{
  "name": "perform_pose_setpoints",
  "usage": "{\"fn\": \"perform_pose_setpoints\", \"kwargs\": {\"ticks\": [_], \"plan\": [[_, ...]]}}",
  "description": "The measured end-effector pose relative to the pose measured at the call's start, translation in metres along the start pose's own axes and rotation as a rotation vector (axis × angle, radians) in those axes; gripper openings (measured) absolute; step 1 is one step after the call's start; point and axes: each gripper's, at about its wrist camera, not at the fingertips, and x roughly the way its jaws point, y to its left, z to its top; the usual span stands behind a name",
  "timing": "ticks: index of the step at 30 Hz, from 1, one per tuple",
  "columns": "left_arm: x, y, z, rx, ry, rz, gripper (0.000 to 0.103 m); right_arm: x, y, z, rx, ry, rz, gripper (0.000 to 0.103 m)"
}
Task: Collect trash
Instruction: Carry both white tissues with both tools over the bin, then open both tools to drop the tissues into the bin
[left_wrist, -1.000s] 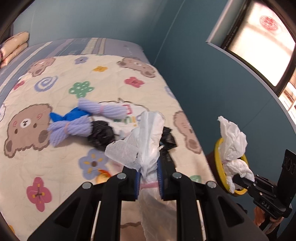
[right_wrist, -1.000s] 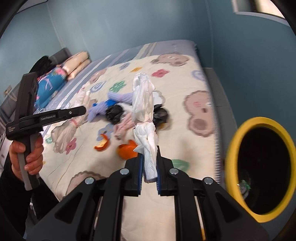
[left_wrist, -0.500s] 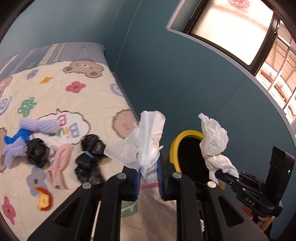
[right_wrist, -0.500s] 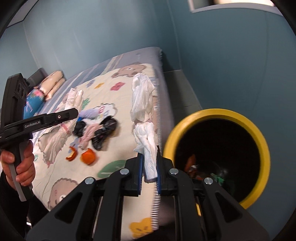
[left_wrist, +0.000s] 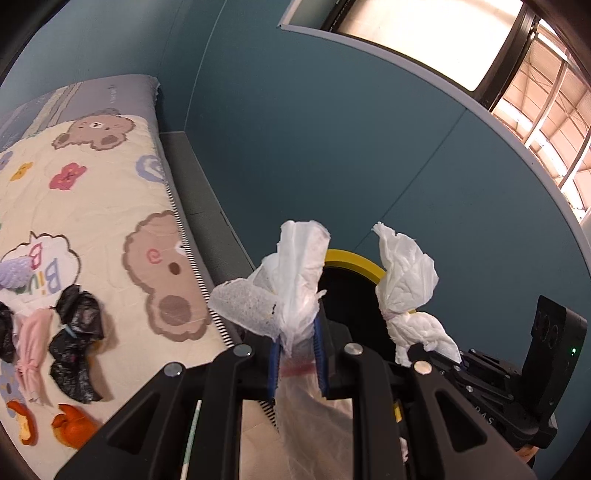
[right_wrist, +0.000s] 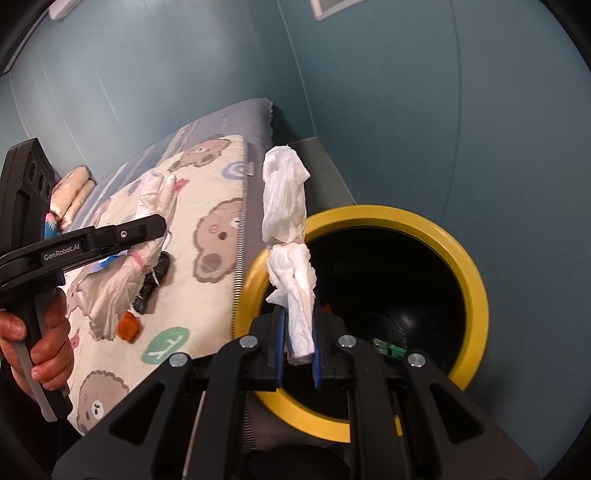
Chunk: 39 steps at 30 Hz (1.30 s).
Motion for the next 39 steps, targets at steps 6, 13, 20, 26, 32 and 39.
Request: {"fn": "perform_pose_setpoints", "kwargs": {"ticks": [6,13,20,26,32,39], "plan": [[0.029,-0.015,-0.001,0.01,0.035,0.002,0.015,0.005,-0.019,-0.005,0.026,0.007,-0.015,0.011],[0.056,-0.025,-0.004,0.003,0.064,0.002,0.015,0.015,-0.041,-0.011,0.066,0.018,-0.025,0.011],[0.073,-0.037,-0.007,0.018,0.084,-0.01,0.016,0.022,-0.046,-0.011,0.088,0.015,-0.028,0.012],[0.078,-0.036,-0.003,0.006,0.073,-0.021,0.024,0.02,-0.048,-0.011,0.088,-0.004,-0.048,0.013],[0.074,-0.032,-0.003,-0.009,0.054,-0.002,0.05,0.014,-0.053,-0.01,0.107,-0.019,-0.07,0.022],[0.057,-0.022,-0.006,-0.009,0.017,0.032,0.077,0.007,-0.053,-0.011,0.114,-0.027,-0.089,0.04]]}}
